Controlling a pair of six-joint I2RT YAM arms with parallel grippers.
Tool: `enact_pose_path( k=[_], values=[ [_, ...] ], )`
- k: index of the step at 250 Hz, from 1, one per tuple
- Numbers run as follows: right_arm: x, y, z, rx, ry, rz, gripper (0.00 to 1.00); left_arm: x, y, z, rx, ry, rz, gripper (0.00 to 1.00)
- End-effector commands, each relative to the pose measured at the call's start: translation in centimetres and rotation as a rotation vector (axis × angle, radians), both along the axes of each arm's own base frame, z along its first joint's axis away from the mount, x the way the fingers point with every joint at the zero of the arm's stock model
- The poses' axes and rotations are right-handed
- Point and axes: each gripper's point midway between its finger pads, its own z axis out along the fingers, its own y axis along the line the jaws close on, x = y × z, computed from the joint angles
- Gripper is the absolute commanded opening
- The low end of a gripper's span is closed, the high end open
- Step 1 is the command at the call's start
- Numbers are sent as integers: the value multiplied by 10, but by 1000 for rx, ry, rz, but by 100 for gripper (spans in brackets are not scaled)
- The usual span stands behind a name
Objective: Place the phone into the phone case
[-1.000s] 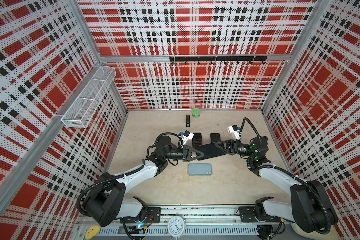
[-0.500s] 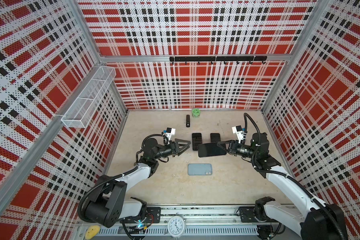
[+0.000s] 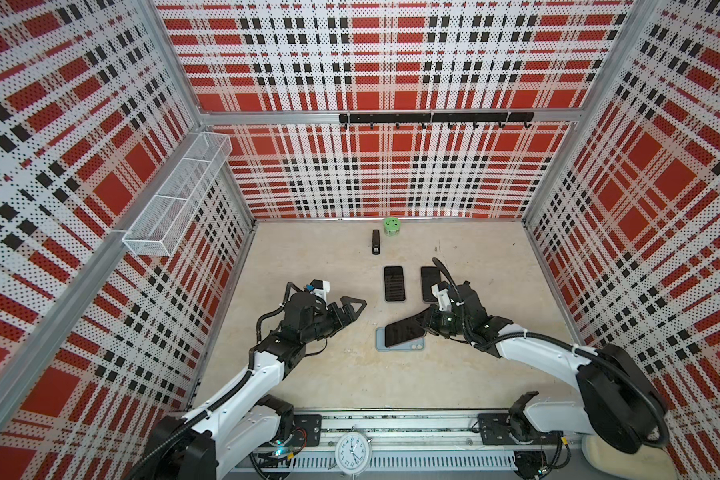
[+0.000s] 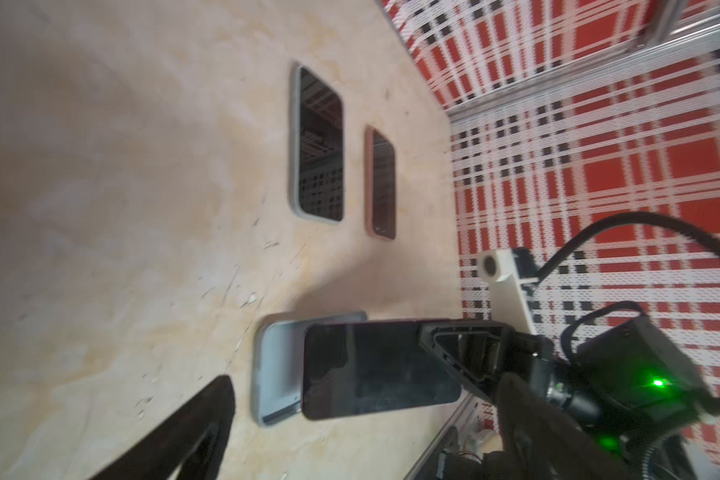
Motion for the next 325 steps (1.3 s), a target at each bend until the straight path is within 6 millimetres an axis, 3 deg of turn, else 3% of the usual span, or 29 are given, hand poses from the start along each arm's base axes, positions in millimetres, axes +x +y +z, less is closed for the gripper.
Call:
enact_pose_path(
  k=[1, 62, 155, 242, 287, 325],
  values=[
    [25, 16, 22, 93, -86, -47, 0, -5, 3, -23, 72, 38, 32, 100],
    [22, 20, 0, 66, -32, -37, 0, -11, -16, -48, 74, 83, -9, 100],
    [10, 13, -41, 6, 44, -24, 0, 4, -45, -78, 21, 83, -10, 100],
    [2, 9, -78, -6, 114, -42, 0, 7, -73, -84, -151, 97, -32, 100],
    [-5, 1, -96, -45, 130, -49, 0, 3, -73, -91, -192, 122, -18, 100],
    [-6, -7, -101, -101, 119, -53, 13, 3, -75, -92, -196, 124, -22, 99]
  ],
)
